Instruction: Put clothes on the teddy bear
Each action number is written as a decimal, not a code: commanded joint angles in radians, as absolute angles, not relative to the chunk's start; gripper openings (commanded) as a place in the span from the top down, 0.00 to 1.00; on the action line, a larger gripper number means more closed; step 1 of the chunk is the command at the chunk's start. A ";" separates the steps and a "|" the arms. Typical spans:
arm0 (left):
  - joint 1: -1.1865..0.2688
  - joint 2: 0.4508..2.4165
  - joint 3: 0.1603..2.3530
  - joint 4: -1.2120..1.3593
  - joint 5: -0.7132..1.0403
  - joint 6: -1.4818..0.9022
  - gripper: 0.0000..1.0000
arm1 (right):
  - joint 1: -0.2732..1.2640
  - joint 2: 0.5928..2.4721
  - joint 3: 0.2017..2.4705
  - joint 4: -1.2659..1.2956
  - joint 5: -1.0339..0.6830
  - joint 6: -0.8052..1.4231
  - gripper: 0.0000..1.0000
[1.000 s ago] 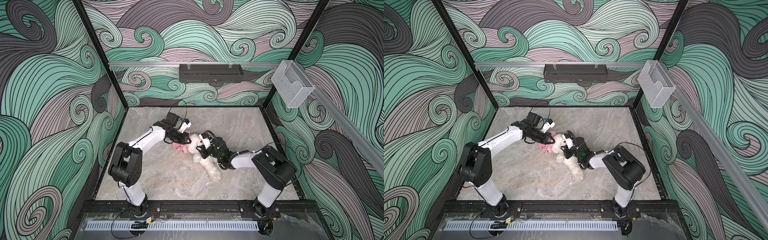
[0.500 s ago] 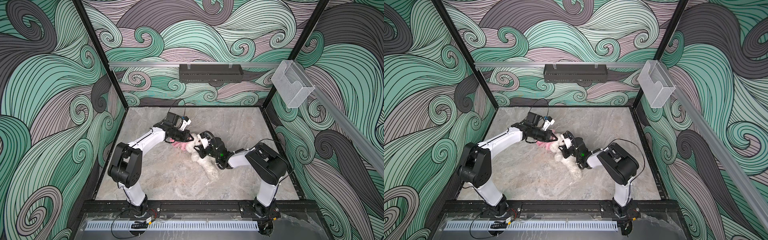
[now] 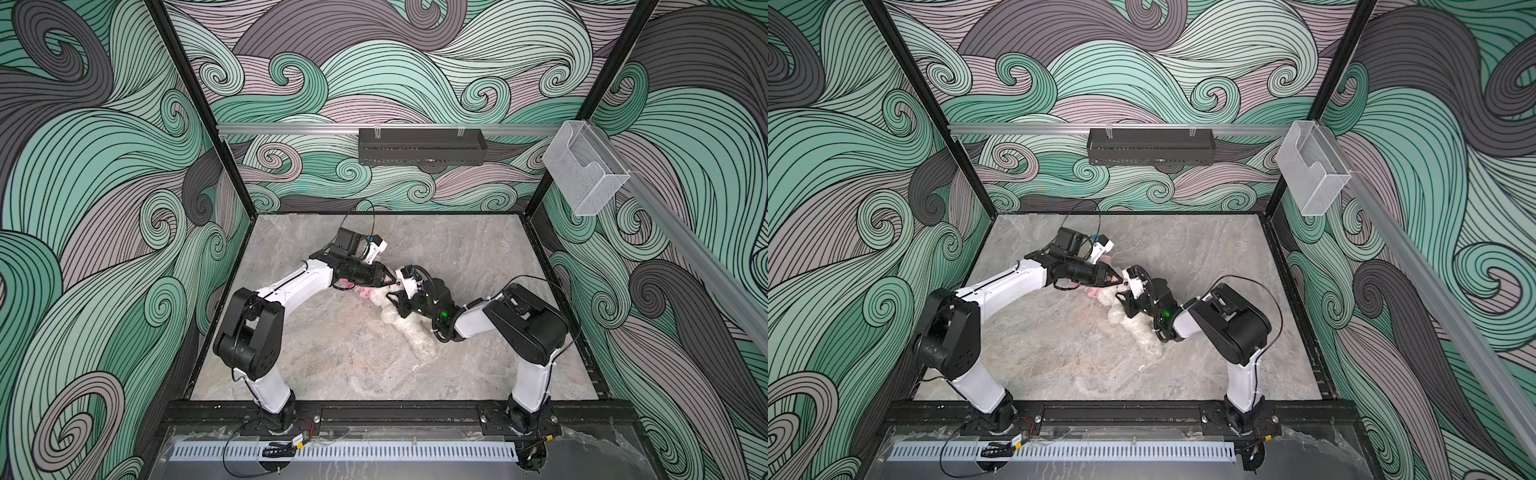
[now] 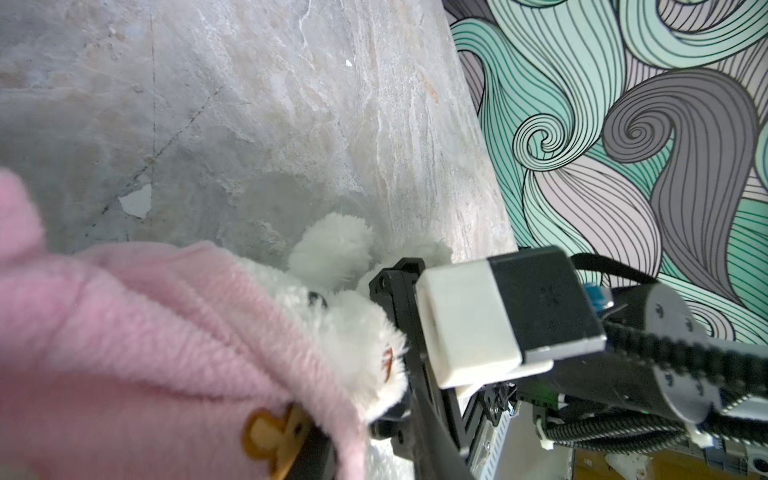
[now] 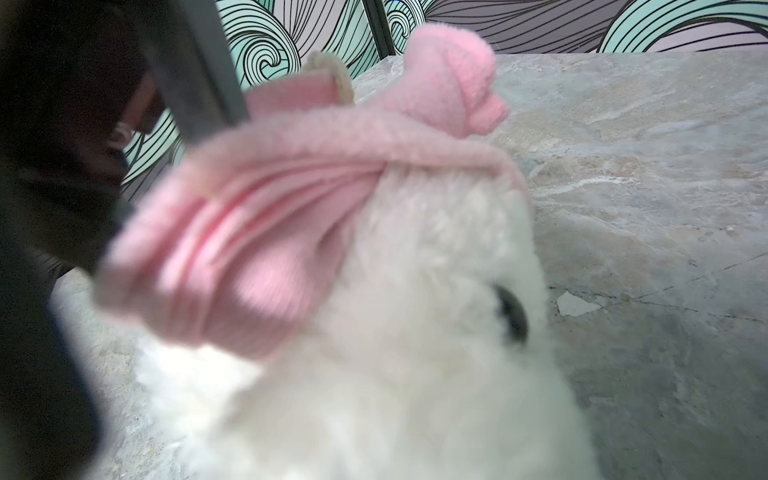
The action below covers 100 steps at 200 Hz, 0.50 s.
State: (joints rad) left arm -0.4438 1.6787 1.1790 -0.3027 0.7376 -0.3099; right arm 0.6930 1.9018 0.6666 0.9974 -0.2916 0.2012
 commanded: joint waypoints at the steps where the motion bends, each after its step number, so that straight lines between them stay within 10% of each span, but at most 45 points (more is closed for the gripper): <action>1: -0.470 1.637 1.121 -0.176 0.850 -0.374 0.67 | 0.715 1.931 0.646 1.028 -0.329 0.209 1.00; 100: -0.493 1.542 1.121 -0.308 0.610 -0.279 0.30 | 0.707 1.947 0.620 1.100 -0.335 0.244 1.00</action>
